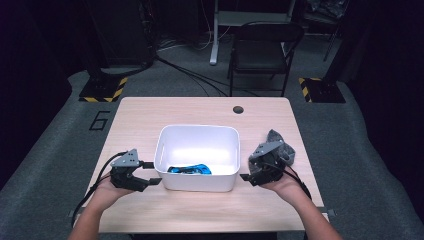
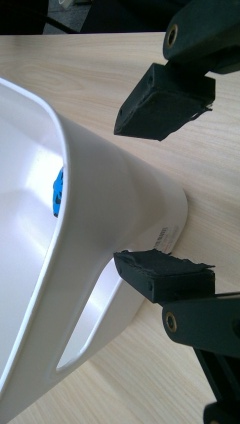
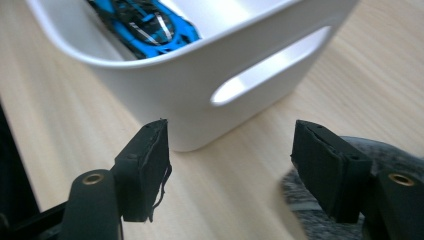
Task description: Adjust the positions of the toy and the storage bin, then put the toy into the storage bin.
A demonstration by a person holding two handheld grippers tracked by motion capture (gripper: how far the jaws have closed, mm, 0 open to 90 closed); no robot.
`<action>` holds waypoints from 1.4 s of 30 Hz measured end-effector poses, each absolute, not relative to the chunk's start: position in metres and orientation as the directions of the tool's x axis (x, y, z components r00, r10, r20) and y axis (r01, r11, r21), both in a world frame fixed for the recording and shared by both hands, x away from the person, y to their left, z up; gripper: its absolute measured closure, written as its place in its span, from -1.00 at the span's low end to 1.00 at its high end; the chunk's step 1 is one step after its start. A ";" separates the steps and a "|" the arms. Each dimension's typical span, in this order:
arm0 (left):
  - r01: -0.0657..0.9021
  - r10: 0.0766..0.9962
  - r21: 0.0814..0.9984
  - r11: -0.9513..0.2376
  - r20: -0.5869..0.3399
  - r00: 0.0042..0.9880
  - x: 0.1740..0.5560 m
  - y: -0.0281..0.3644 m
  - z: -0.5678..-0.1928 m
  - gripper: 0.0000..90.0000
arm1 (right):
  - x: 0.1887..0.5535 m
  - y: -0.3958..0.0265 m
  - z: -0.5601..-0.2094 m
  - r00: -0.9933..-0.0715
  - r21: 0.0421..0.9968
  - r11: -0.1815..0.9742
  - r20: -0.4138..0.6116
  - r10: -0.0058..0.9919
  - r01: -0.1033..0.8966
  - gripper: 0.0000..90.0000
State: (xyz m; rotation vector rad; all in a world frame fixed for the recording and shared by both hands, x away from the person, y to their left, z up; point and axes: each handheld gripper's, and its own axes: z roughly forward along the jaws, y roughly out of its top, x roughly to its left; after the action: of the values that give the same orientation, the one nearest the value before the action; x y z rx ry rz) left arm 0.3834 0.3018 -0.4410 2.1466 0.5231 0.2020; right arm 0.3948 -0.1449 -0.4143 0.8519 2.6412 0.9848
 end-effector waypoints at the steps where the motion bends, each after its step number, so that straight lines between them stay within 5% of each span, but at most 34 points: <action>1: 0.292 0.439 0.806 -0.515 -0.044 0.897 0.384 0.302 -0.441 -0.20 | 0.392 -0.143 -0.415 -0.821 0.651 0.617 0.019 0.570 0.443 -0.32; 42: 0.329 0.495 0.824 -0.462 -0.068 0.866 0.421 0.282 -0.449 -0.17 | 0.422 -0.125 -0.423 -0.787 0.705 0.553 0.012 0.617 0.444 -0.36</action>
State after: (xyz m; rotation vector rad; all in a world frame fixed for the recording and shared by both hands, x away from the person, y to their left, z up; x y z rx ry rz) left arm 0.4207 0.2822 -0.4491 2.0939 0.5970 0.2231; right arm 0.4216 -0.1254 -0.4233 0.8880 2.5532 1.0587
